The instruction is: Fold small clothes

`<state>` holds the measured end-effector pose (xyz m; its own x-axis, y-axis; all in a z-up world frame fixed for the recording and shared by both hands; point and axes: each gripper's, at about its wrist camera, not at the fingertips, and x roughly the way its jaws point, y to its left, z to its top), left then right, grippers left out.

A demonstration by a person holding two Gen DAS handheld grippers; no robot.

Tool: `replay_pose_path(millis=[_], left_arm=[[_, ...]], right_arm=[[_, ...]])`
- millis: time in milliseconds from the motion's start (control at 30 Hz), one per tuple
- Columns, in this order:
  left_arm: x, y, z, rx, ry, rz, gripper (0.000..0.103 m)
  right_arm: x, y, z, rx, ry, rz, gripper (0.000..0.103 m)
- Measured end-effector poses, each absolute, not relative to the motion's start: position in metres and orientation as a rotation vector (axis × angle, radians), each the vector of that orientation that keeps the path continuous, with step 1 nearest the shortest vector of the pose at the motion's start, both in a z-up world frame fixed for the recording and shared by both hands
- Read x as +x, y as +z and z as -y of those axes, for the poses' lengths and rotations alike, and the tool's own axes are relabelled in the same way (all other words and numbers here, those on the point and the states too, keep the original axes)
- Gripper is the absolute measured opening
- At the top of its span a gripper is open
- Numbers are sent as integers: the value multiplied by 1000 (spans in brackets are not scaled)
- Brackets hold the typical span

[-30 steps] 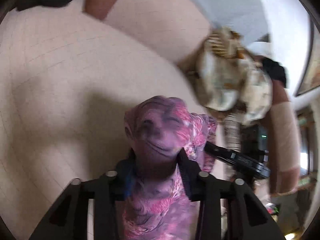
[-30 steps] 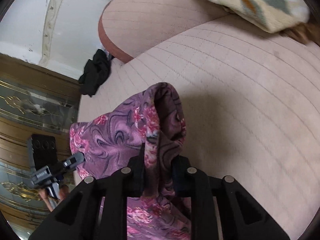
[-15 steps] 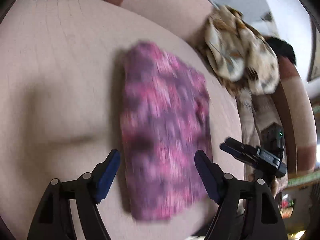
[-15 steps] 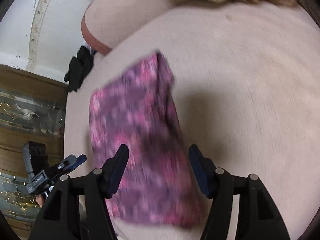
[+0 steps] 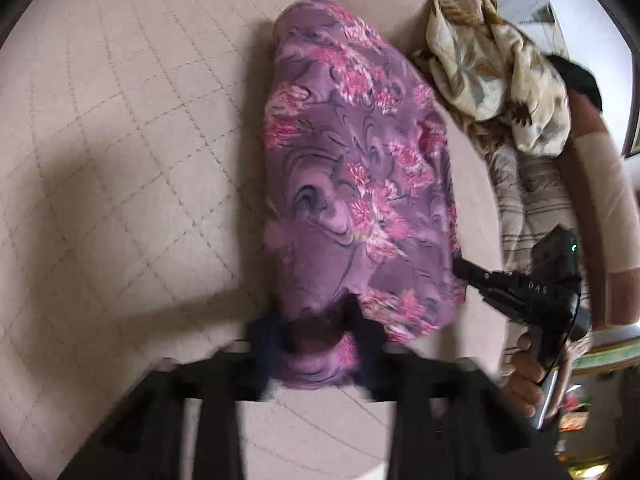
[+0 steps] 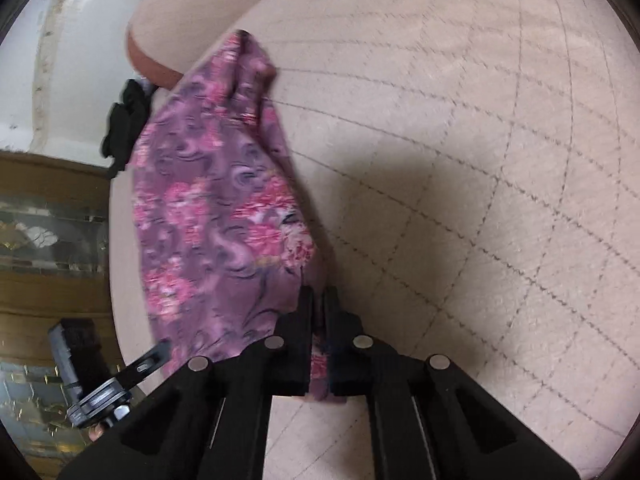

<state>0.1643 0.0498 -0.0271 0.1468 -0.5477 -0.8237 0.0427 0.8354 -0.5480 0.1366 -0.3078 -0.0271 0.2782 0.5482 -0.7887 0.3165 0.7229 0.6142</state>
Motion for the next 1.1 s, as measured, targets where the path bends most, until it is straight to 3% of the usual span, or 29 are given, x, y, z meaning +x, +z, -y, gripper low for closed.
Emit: replay_pose_path(millis=[67,100,233,400,433,467,500,567,633,667,700,800,867,933,967,1000,1033,1067,1100], left_arm=[[161,-18,-65,-530,-473,-1340,10],[157,-15,-75,-556,-471,-1333,4],[155,-32,-73,-441,-409,-1383,4],[152,-30,-60,-298,-372,-1350,10],[150,-28,-59,-274,-368,-1340,13],[148,-26,-60,-256,-354,-1334,22],[148,-24,-60,-252,-348,-1328,30],[148,-18,-64,-262,-352,-1302,37],[148,-6,-67,-305,-366,-1238,59],[147,-3,-71,-317,-367,-1211,78],[146,1,-73,-327,-367,-1184,84],[147,-3,-62,-319,-396,-1202,84],[149,-16,-50,-293,-375,-1240,83],[152,-29,-43,-277,-352,-1281,80],[152,-35,-40,-258,-337,-1296,74],[150,-34,-37,-208,-308,-1278,58],[148,-31,-34,-167,-310,-1271,43],[146,-31,-33,-160,-347,-1284,14],[146,-32,-35,-164,-352,-1284,14]], right_arm=[[129,-19,309,849,214,-1315,4],[124,-15,309,855,225,-1309,4],[104,-20,301,815,178,-1331,4],[118,-26,283,650,114,-1351,5],[118,-21,278,608,111,-1341,11],[118,-19,274,566,100,-1343,18],[117,-18,271,529,85,-1352,36],[114,-16,270,536,86,-1347,45],[113,-7,272,570,112,-1309,66],[111,-2,273,586,121,-1285,74],[110,0,275,602,125,-1268,80],[112,-6,271,648,152,-1291,80],[110,-15,280,665,149,-1325,74],[117,-23,275,646,128,-1358,50],[118,-23,274,622,113,-1364,45],[115,-23,274,596,102,-1367,35],[115,-22,273,576,91,-1368,18],[114,-22,271,565,86,-1377,6],[113,-21,271,568,88,-1382,5]])
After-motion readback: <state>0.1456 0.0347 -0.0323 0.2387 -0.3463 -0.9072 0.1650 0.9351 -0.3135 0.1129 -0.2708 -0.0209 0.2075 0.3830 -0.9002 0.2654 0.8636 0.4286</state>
